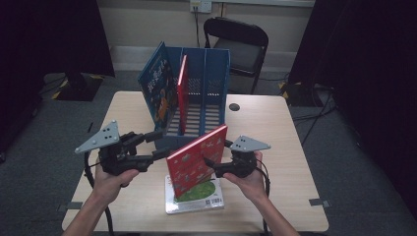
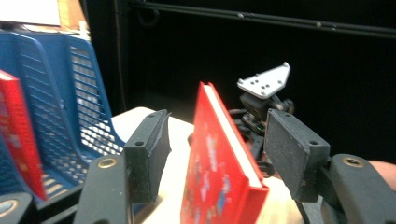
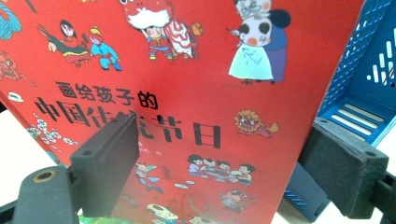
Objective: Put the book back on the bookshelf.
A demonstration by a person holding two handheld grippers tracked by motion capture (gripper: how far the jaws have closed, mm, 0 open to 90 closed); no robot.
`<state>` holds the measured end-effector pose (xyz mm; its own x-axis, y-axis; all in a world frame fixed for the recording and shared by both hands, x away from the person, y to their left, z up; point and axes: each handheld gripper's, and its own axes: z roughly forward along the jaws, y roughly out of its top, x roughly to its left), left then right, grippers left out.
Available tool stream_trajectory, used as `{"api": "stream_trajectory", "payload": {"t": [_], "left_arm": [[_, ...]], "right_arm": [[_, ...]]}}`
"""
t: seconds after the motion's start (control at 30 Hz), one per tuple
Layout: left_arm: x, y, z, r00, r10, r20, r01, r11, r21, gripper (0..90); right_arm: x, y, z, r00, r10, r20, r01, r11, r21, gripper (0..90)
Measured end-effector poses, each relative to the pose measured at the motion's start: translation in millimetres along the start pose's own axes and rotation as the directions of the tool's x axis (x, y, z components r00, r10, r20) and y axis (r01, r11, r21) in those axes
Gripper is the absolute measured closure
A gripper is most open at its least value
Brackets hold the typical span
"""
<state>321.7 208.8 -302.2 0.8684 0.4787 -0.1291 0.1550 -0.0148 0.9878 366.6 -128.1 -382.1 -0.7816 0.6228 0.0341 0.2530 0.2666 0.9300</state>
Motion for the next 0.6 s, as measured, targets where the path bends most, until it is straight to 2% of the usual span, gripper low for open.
{"api": "stream_trajectory", "payload": {"t": [0.07, 0.1, 0.13, 0.23, 0.27, 0.3, 0.4, 0.5, 0.53, 0.57, 0.6], "left_arm": [[3.5, -0.7, -1.4, 0.9999, -0.005, -0.011, 0.005, 0.9999, 0.009, 40.4], [10.5, -5.6, -1.1, 0.9982, -0.014, -0.057, 0.017, 0.9991, 0.038, 40.4], [10.5, -5.6, -1.1, 0.9982, -0.014, -0.057, 0.017, 0.9991, 0.038, 40.4], [22.9, -22.9, 11.4, 0.9966, -0.034, -0.075, 0.042, 0.9936, 0.105, 39.5], [22.9, -22.9, 11.4, 0.9966, -0.034, -0.075, 0.042, 0.9936, 0.105, 39.4], [26.3, -31.5, 17.9, 0.9962, -0.047, -0.073, 0.057, 0.9896, 0.132, 38.8], [28.0, -39.2, 24.7, 0.9955, -0.057, -0.075, 0.068, 0.9855, 0.156, 38.2], [28.8, -47.5, 32.7, 0.9968, -0.046, -0.065, 0.058, 0.9791, 0.195, 36.7], [28.8, -47.5, 32.7, 0.9968, -0.046, -0.065, 0.058, 0.9791, 0.195, 36.0], [28.9, -51.3, 36.0, 0.9972, -0.041, -0.062, 0.053, 0.9752, 0.215, 35.9], [28.9, -51.3, 36.0, 0.9972, -0.041, -0.062, 0.053, 0.9752, 0.215, 35.8]], "right_arm": [[0.0, -0.1, 0.1, 1.0000, 0.000, 0.000, 0.000, 1.0000, 0.000, 13.9], [0.2, -0.2, 0.2, 1.0000, -0.001, 0.002, 0.001, 1.0000, 0.001, 13.9], [0.2, -0.2, 0.2, 1.0000, -0.001, 0.002, 0.001, 1.0000, 0.001, 13.9], [0.0, -0.2, 0.3, 1.0000, 0.000, 0.001, 0.000, 1.0000, 0.001, 14.1], [0.0, -0.2, 0.3, 1.0000, 0.000, 0.001, 0.000, 1.0000, 0.001, 14.1], [-0.1, -0.1, 0.2, 1.0000, -0.003, 0.002, 0.003, 1.0000, 0.001, 14.6], [0.0, 0.2, 0.0, 1.0000, -0.005, 0.001, 0.005, 1.0000, 0.002, 14.6], [0.3, 0.8, -0.7, 0.9998, -0.018, 0.007, 0.018, 0.9998, 0.011, 16.8], [0.2, 0.9, -0.9, 0.9997, -0.022, 0.010, 0.022, 0.9997, 0.013, 17.8], [-0.2, 1.0, -1.1, 0.9996, -0.024, 0.011, 0.024, 0.9996, 0.013, 18.5], [-0.6, 1.1, -1.4, 0.9998, -0.018, 0.010, 0.018, 0.9998, 0.012, 18.7]]}}
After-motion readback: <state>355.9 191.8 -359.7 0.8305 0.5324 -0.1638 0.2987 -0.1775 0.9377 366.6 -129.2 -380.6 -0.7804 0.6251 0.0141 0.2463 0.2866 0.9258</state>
